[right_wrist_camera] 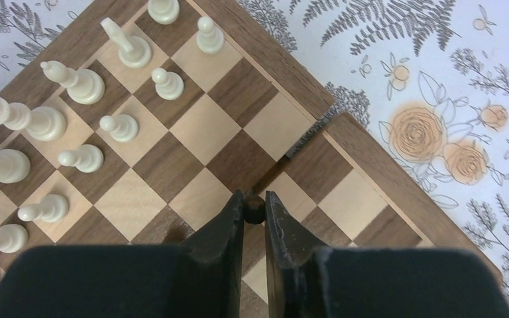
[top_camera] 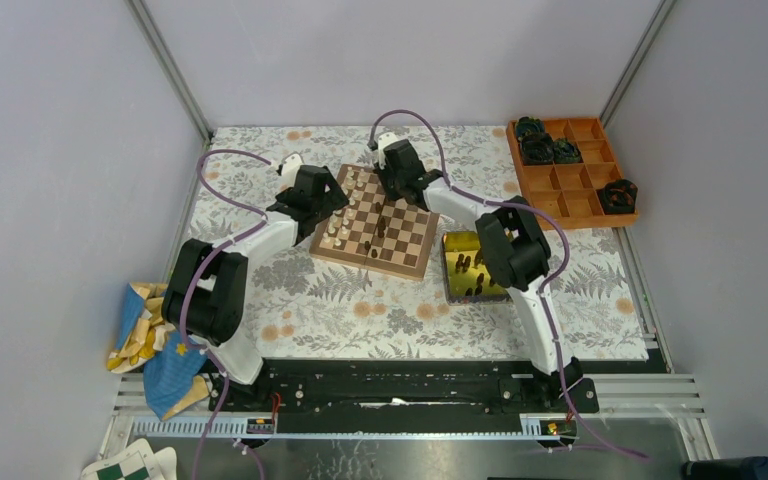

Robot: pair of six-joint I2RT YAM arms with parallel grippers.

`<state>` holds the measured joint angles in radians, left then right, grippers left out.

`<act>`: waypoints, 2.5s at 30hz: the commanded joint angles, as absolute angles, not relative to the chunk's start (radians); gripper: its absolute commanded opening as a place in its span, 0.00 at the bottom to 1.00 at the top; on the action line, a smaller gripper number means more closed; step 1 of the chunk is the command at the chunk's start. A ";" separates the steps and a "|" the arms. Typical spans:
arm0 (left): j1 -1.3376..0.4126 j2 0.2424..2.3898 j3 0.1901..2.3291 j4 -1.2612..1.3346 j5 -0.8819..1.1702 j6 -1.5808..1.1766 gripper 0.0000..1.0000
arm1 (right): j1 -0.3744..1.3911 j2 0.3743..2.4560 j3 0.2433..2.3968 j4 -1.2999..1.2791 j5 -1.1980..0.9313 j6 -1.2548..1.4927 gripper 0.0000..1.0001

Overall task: Set up the chess pieces on the board
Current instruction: Pick up the chess piece from the chessboard, then place the chess piece on the chessboard.

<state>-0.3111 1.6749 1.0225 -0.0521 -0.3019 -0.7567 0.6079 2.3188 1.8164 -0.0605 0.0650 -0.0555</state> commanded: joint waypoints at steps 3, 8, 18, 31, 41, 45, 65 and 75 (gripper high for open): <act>-0.304 1.678 1.035 -0.009 -0.301 -0.767 0.97 | 0.616 2.219 1.806 -0.013 0.187 -0.058 0.04; -0.304 1.679 1.035 -0.008 -0.296 -0.767 0.97 | 0.606 2.244 1.848 -0.067 0.277 -0.036 0.04; -0.304 1.680 1.034 -0.006 -0.293 -0.768 0.97 | 0.586 2.255 1.864 -0.094 0.368 0.054 0.00; -0.304 1.680 1.031 -0.005 -0.290 -0.770 0.97 | 0.561 2.267 1.828 -0.087 0.414 0.134 0.00; -0.305 1.681 1.029 -0.005 -0.289 -0.770 0.97 | 0.546 2.269 1.811 -0.098 0.407 0.149 0.00; -0.307 1.682 1.029 -0.005 -0.291 -0.770 0.97 | 0.542 2.271 1.804 -0.100 0.399 0.153 0.00; -0.310 1.682 1.029 -0.006 -0.294 -0.770 0.97 | 0.529 2.279 1.796 -0.112 0.371 0.158 0.00; -0.310 1.681 1.029 -0.008 -0.295 -0.770 0.97 | 0.525 2.293 1.816 -0.127 0.350 0.156 0.02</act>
